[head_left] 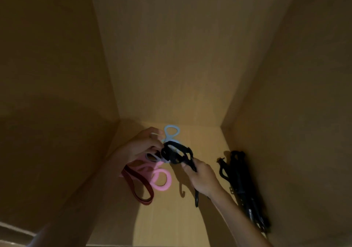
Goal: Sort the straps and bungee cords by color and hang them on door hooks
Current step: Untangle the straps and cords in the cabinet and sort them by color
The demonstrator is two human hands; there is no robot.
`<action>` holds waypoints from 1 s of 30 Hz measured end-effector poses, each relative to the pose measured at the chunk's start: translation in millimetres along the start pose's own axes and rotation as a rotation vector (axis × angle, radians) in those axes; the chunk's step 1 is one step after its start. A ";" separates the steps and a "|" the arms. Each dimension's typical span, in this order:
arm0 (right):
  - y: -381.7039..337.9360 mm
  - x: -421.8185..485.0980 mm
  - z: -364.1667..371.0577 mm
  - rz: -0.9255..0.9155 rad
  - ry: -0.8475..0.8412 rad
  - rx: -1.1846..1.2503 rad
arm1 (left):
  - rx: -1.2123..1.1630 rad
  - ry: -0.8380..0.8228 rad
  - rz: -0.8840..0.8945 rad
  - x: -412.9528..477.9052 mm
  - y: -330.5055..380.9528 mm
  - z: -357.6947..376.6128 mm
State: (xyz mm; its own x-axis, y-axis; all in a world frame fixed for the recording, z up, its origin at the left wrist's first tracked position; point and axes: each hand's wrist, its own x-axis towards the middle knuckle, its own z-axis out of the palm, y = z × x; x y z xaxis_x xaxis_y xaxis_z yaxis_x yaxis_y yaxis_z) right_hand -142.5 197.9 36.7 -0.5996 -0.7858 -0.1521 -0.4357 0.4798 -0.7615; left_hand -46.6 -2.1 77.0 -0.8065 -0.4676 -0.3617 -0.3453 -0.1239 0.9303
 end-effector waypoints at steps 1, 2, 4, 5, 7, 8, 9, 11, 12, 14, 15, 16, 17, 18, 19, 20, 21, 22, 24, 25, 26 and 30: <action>5.1 -1.1 -7.8 0.027 0.038 -0.026 | -0.009 0.016 -0.003 1.6 -0.2 -0.2; 10.6 -1.8 -16.5 0.063 0.077 -0.051 | -0.014 0.031 -0.011 2.6 -0.8 0.1; 20.6 -3.6 -36.9 0.136 0.176 -0.112 | -0.005 0.053 -0.031 2.9 -1.7 2.7; 26.1 -5.1 -47.5 0.181 0.233 -0.160 | 0.014 0.057 -0.040 2.7 -2.8 5.2; 37.4 -8.9 -67.7 0.289 0.338 -0.306 | 0.069 0.053 -0.060 2.7 -3.8 10.3; 43.4 -11.9 -76.4 0.345 0.383 -0.396 | 0.091 0.055 -0.068 3.1 -3.9 12.6; 49.5 -14.8 -83.3 0.395 0.421 -0.480 | 0.101 0.060 -0.078 4.4 -4.7 13.8; 64.5 -18.6 -89.4 0.476 0.453 -0.610 | 0.112 0.073 -0.101 8.9 -8.8 14.6; 72.2 -19.2 -87.4 0.510 0.427 -0.653 | 0.127 0.084 -0.111 11.2 -11.5 14.6; 86.2 -20.4 -74.8 0.575 0.332 -0.709 | 0.152 0.103 -0.129 14.1 -17.1 14.3; 92.3 -20.7 -67.1 0.605 0.286 -0.722 | 0.158 0.114 -0.139 15.4 -20.0 13.4; 96.7 -20.9 -60.4 0.631 0.247 -0.740 | 0.163 0.125 -0.150 15.2 -21.8 12.1; 99.4 -20.6 -56.4 0.650 0.216 -0.762 | 0.168 0.133 -0.157 14.3 -23.0 10.0; 99.2 -19.7 -55.3 0.665 0.194 -0.778 | 0.177 0.140 -0.154 12.4 -24.4 6.7; 98.5 -18.1 -56.2 0.680 0.174 -0.780 | 0.192 0.150 -0.152 11.1 -25.8 2.8; 98.4 -16.1 -57.7 0.694 0.160 -0.758 | 0.204 0.169 -0.149 10.1 -27.5 -1.5; 99.8 -13.8 -59.0 0.704 0.151 -0.726 | 0.207 0.198 -0.154 8.6 -29.3 -5.9; 100.2 -11.8 -60.6 0.710 0.143 -0.703 | 0.201 0.233 -0.161 7.2 -31.1 -9.9; 96.2 -9.0 -64.8 0.717 0.109 -0.698 | 0.203 0.306 -0.166 5.5 -36.3 -18.6; 93.7 -8.2 -66.6 0.724 0.088 -0.699 | 0.224 0.344 -0.159 5.2 -39.2 -23.3; 90.5 -7.7 -68.2 0.734 0.073 -0.697 | 0.252 0.381 -0.155 3.7 -41.1 -27.5; 73.8 -8.3 -67.0 0.693 0.102 -0.716 | 0.289 0.456 -0.177 6.0 -55.9 -43.5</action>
State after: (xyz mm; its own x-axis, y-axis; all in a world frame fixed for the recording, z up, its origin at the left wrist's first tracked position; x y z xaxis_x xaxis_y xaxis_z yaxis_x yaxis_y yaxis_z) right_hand -214.7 266.0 24.0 -0.9141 -0.2225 -0.3389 -0.2497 0.9675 0.0384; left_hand -11.3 -36.0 25.5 -0.4578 -0.8000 -0.3878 -0.6252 -0.0205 0.7802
